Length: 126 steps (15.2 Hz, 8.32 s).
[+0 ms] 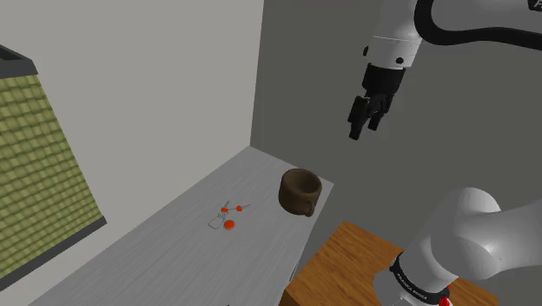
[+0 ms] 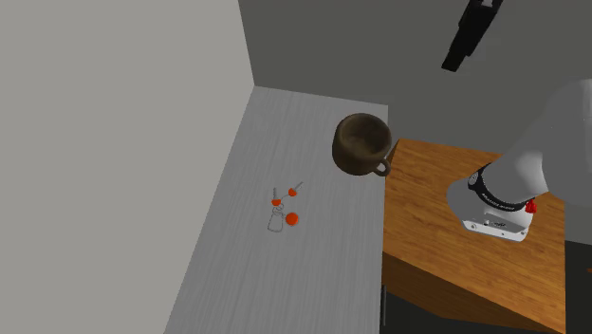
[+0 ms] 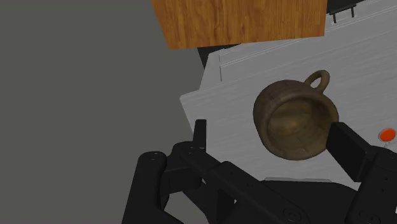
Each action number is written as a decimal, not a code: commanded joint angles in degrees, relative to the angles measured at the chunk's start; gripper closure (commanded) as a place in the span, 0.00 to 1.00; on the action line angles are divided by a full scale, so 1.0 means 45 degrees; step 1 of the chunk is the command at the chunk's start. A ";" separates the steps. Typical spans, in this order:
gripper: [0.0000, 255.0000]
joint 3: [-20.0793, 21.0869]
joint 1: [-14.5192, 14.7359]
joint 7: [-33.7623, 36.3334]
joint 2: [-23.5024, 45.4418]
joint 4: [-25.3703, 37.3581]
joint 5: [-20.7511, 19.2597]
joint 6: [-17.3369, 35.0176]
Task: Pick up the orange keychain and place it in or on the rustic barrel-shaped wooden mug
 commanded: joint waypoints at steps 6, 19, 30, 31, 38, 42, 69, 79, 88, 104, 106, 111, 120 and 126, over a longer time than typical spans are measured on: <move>0.00 0.1053 0.0369 0.0912 0.0807 -0.0752 0.0749 0.1716; 0.00 0.3917 0.0998 0.3309 0.4819 -0.0814 0.1683 0.6293; 0.00 0.5995 0.1179 0.6329 0.9975 0.1290 -0.0250 0.9366; 0.00 0.6095 0.1255 0.6676 1.0505 0.1581 -0.0596 0.9551; 0.00 0.6058 0.1354 0.7081 1.1274 0.1213 -0.1135 1.0573; 0.00 0.6038 0.1375 0.7181 1.1463 0.1117 -0.1277 1.0828; 1.00 0.6082 0.1266 0.6544 1.0172 0.1999 -0.0385 0.8855; 1.00 0.6002 0.1224 0.6232 0.9428 0.3038 0.0034 0.7173; 1.00 0.5914 0.1190 0.6087 0.9024 0.4207 0.0222 0.5651; 1.00 0.2967 0.1214 0.2114 0.2014 -0.1453 0.1895 0.4372; 1.00 0.2537 0.1209 0.1695 0.1197 -0.2023 0.1797 0.4082; 1.00 0.2666 0.1260 0.1676 0.1257 -0.2834 0.1909 0.4952; 1.00 0.2939 0.1336 0.1649 0.1594 -0.4161 0.2127 0.6613; 1.00 0.2963 0.1340 0.1647 0.1632 -0.4255 0.2145 0.6746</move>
